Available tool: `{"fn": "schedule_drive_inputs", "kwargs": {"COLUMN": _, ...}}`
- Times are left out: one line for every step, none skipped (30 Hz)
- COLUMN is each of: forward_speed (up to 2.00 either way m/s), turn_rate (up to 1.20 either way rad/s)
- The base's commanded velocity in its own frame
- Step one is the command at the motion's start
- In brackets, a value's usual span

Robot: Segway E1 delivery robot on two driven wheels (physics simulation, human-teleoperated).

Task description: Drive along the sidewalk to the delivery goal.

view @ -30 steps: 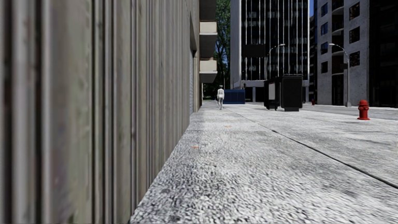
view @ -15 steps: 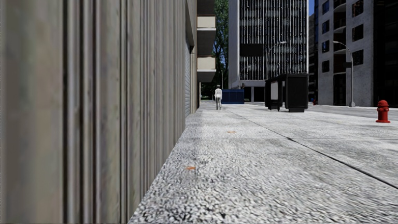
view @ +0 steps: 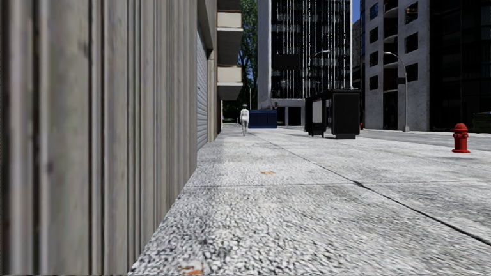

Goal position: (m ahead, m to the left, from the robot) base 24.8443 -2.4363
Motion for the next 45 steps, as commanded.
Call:
{"fn": "schedule_drive_inputs", "kwargs": {"forward_speed": 2.0, "turn_rate": 0.0}}
{"fn": "schedule_drive_inputs", "kwargs": {"forward_speed": 2.0, "turn_rate": 0.0}}
{"fn": "schedule_drive_inputs", "kwargs": {"forward_speed": 2.0, "turn_rate": 0.0}}
{"fn": "schedule_drive_inputs", "kwargs": {"forward_speed": 2.0, "turn_rate": 0.0}}
{"fn": "schedule_drive_inputs", "kwargs": {"forward_speed": 2.0, "turn_rate": 0.0}}
{"fn": "schedule_drive_inputs", "kwargs": {"forward_speed": 2.0, "turn_rate": 0.0}}
{"fn": "schedule_drive_inputs", "kwargs": {"forward_speed": 2.0, "turn_rate": 0.0}}
{"fn": "schedule_drive_inputs", "kwargs": {"forward_speed": 2.0, "turn_rate": 0.0}}
{"fn": "schedule_drive_inputs", "kwargs": {"forward_speed": 2.0, "turn_rate": 0.0}}
{"fn": "schedule_drive_inputs", "kwargs": {"forward_speed": 2.0, "turn_rate": 0.0}}
{"fn": "schedule_drive_inputs", "kwargs": {"forward_speed": 2.0, "turn_rate": 0.0}}
{"fn": "schedule_drive_inputs", "kwargs": {"forward_speed": 2.0, "turn_rate": 0.0}}
{"fn": "schedule_drive_inputs", "kwargs": {"forward_speed": 2.0, "turn_rate": 0.0}}
{"fn": "schedule_drive_inputs", "kwargs": {"forward_speed": 2.0, "turn_rate": 0.0}}
{"fn": "schedule_drive_inputs", "kwargs": {"forward_speed": 2.0, "turn_rate": -0.05}}
{"fn": "schedule_drive_inputs", "kwargs": {"forward_speed": 2.0, "turn_rate": -0.85}}
{"fn": "schedule_drive_inputs", "kwargs": {"forward_speed": 2.0, "turn_rate": -1.2}}
{"fn": "schedule_drive_inputs", "kwargs": {"forward_speed": 2.0, "turn_rate": -1.2}}
{"fn": "schedule_drive_inputs", "kwargs": {"forward_speed": 2.0, "turn_rate": -1.2}}
{"fn": "schedule_drive_inputs", "kwargs": {"forward_speed": 2.0, "turn_rate": -1.2}}
{"fn": "schedule_drive_inputs", "kwargs": {"forward_speed": 2.0, "turn_rate": -1.2}}
{"fn": "schedule_drive_inputs", "kwargs": {"forward_speed": 2.0, "turn_rate": -1.2}}
{"fn": "schedule_drive_inputs", "kwargs": {"forward_speed": 2.0, "turn_rate": -1.2}}
{"fn": "schedule_drive_inputs", "kwargs": {"forward_speed": 2.0, "turn_rate": -1.2}}
{"fn": "schedule_drive_inputs", "kwargs": {"forward_speed": 2.0, "turn_rate": -0.76}}
{"fn": "schedule_drive_inputs", "kwargs": {"forward_speed": 2.0, "turn_rate": 0.0}}
{"fn": "schedule_drive_inputs", "kwargs": {"forward_speed": 2.0, "turn_rate": 0.0}}
{"fn": "schedule_drive_inputs", "kwargs": {"forward_speed": 2.0, "turn_rate": 0.0}}
{"fn": "schedule_drive_inputs", "kwargs": {"forward_speed": 2.0, "turn_rate": 0.0}}
{"fn": "schedule_drive_inputs", "kwargs": {"forward_speed": 2.0, "turn_rate": 0.0}}
{"fn": "schedule_drive_inputs", "kwargs": {"forward_speed": 2.0, "turn_rate": 0.0}}
{"fn": "schedule_drive_inputs", "kwargs": {"forward_speed": 2.0, "turn_rate": 0.0}}
{"fn": "schedule_drive_inputs", "kwargs": {"forward_speed": 2.0, "turn_rate": 0.0}}
{"fn": "schedule_drive_inputs", "kwargs": {"forward_speed": 2.0, "turn_rate": 0.0}}
{"fn": "schedule_drive_inputs", "kwargs": {"forward_speed": 2.0, "turn_rate": 0.0}}
{"fn": "schedule_drive_inputs", "kwargs": {"forward_speed": 2.0, "turn_rate": 0.0}}
{"fn": "schedule_drive_inputs", "kwargs": {"forward_speed": 2.0, "turn_rate": 0.0}}
{"fn": "schedule_drive_inputs", "kwargs": {"forward_speed": 2.0, "turn_rate": 0.0}}
{"fn": "schedule_drive_inputs", "kwargs": {"forward_speed": 2.0, "turn_rate": 0.0}}
{"fn": "schedule_drive_inputs", "kwargs": {"forward_speed": 2.0, "turn_rate": 0.0}}
{"fn": "schedule_drive_inputs", "kwargs": {"forward_speed": 2.0, "turn_rate": 0.0}}
{"fn": "schedule_drive_inputs", "kwargs": {"forward_speed": 2.0, "turn_rate": 0.0}}
{"fn": "schedule_drive_inputs", "kwargs": {"forward_speed": 2.0, "turn_rate": 0.0}}
{"fn": "schedule_drive_inputs", "kwargs": {"forward_speed": 2.0, "turn_rate": 0.0}}
{"fn": "schedule_drive_inputs", "kwargs": {"forward_speed": 2.0, "turn_rate": 0.0}}
